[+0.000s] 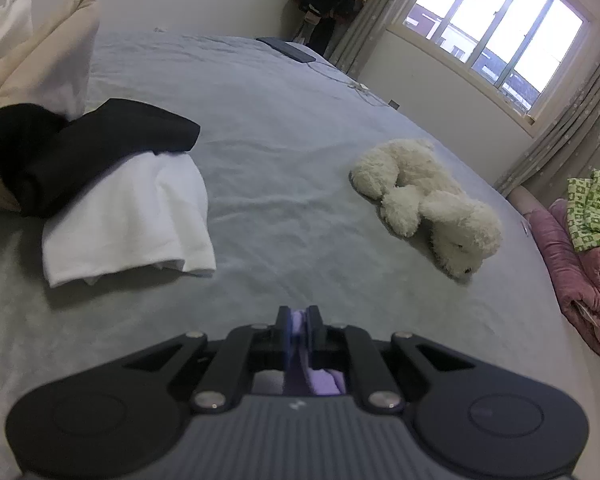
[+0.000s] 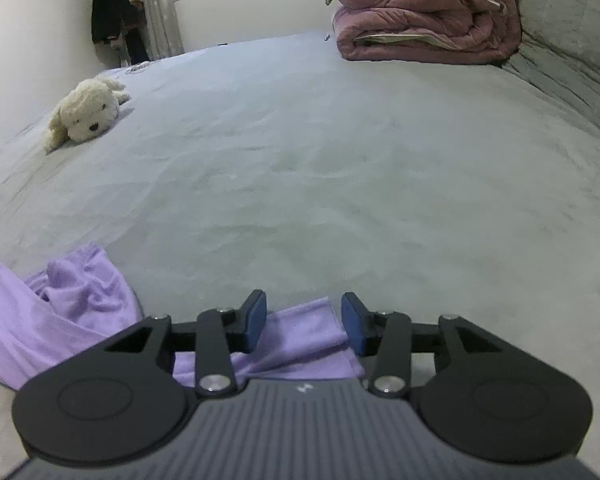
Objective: Fold clothes
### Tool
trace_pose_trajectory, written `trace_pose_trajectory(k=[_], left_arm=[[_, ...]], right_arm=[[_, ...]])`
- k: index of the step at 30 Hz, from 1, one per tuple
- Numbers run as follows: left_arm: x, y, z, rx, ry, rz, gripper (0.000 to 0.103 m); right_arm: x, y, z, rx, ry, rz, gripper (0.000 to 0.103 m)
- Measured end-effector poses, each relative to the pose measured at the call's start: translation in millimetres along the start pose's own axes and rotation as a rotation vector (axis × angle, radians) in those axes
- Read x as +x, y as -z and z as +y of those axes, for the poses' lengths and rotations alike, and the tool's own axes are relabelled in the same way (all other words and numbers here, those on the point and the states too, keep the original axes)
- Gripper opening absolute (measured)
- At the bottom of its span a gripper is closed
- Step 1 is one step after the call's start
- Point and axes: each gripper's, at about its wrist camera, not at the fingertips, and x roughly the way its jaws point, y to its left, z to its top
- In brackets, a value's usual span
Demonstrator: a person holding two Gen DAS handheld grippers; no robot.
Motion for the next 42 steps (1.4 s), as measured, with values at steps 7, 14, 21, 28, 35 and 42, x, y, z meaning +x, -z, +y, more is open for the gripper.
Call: trace_pose_trajectory(k=[7, 14, 21, 28, 35, 42], left_arm=[[-4.2, -1.8, -3.2, 0.022, 0.004, -0.018, 0.007], [-10.1, -11.5, -8.1, 0.010, 0.015, -0.074, 0.007], [0.5, -20.2, -22.7, -0.015, 0.017, -0.089, 0.007], [39.9, -18.8, -48.5, 0.101, -0.044, -0.097, 0.007], [81.4, -11.6, -62.3, 0.208, -0.101, -0.090, 0.007], [101.5, 2.6, -64.8, 0.292, -0.162, -0.088, 0.008]], right_arm=[[-2.2, 4.9, 14.1, -0.079, 0.047, -0.035, 0.002], [-39.8, -28.7, 2.8, 0.044, 0.177, -0.270, 0.002], [-42.7, -63.4, -4.8, 0.153, 0.391, -0.420, 0.002], [0.0, -95.0, -18.1, 0.244, 0.493, -0.374, 0.002], [21.2, -101.2, -18.5, 0.276, 0.579, -0.382, 0.002], [62.4, -82.7, -9.0, 0.217, 0.573, -0.286, 0.002]])
